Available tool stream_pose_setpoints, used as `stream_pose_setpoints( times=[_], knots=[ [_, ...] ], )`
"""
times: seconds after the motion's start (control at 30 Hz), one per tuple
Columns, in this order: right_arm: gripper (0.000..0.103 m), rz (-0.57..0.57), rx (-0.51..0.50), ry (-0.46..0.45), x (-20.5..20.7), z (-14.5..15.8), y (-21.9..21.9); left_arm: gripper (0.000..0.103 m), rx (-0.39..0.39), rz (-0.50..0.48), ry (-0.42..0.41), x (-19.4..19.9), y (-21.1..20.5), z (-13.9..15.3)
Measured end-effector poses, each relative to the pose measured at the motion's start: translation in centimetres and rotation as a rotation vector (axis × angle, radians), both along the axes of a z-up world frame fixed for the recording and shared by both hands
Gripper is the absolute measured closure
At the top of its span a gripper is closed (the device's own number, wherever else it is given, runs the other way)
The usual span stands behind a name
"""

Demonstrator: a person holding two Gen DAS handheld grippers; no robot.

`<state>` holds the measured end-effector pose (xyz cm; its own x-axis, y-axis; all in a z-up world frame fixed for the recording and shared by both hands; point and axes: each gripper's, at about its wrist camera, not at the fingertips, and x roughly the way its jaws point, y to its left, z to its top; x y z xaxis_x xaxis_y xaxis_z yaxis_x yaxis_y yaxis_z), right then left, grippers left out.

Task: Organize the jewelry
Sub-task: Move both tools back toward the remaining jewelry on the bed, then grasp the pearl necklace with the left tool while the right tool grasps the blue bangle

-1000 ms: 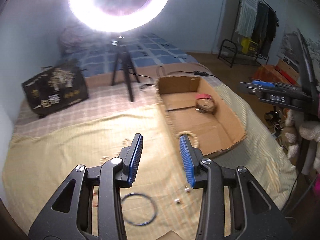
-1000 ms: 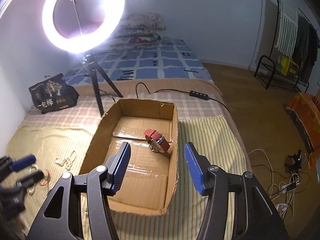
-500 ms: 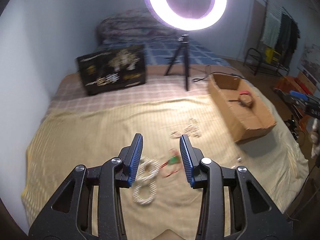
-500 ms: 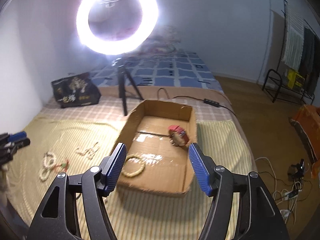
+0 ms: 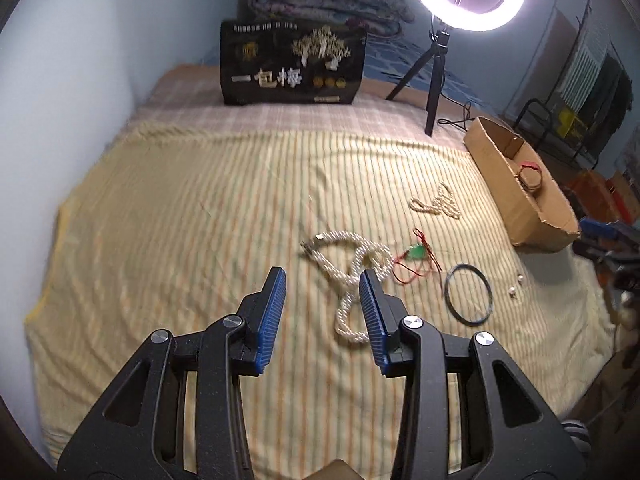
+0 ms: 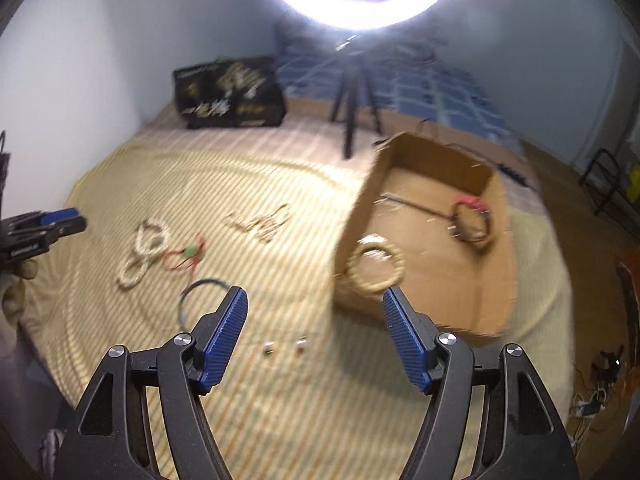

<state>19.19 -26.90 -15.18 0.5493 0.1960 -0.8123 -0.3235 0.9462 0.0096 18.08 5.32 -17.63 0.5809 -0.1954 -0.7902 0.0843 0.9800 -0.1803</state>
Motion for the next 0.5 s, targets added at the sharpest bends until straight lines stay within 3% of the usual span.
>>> stream_pose_setpoints(
  times=[0.1, 0.3, 0.33, 0.4, 0.5],
  knots=[
    [0.033, 0.036, -0.012, 0.034, 0.0, -1.1, 1.3, 0.065, -0.033, -0.016, 0.027, -0.1, -0.5, -1.1],
    [0.034, 0.073, -0.032, 0.101, 0.4, -3.2, 3.0, 0.065, -0.019, -0.043, 0.069, 0.1, -1.7, -3.3],
    [0.038, 0.08, -0.035, 0.107, 0.5, -3.4, 3.2, 0.065, -0.015, -0.044, 0.076, 0.2, -1.8, -3.7],
    [0.043, 0.097, -0.041, 0.125, 0.5, -4.0, 3.9, 0.075, -0.012, -0.043, 0.09, 0.4, -1.9, -4.3],
    [0.049, 0.117, -0.049, 0.147, 0.6, -4.9, 4.8, 0.077, -0.01, -0.043, 0.107, 0.6, -2.1, -5.3]
  ],
)
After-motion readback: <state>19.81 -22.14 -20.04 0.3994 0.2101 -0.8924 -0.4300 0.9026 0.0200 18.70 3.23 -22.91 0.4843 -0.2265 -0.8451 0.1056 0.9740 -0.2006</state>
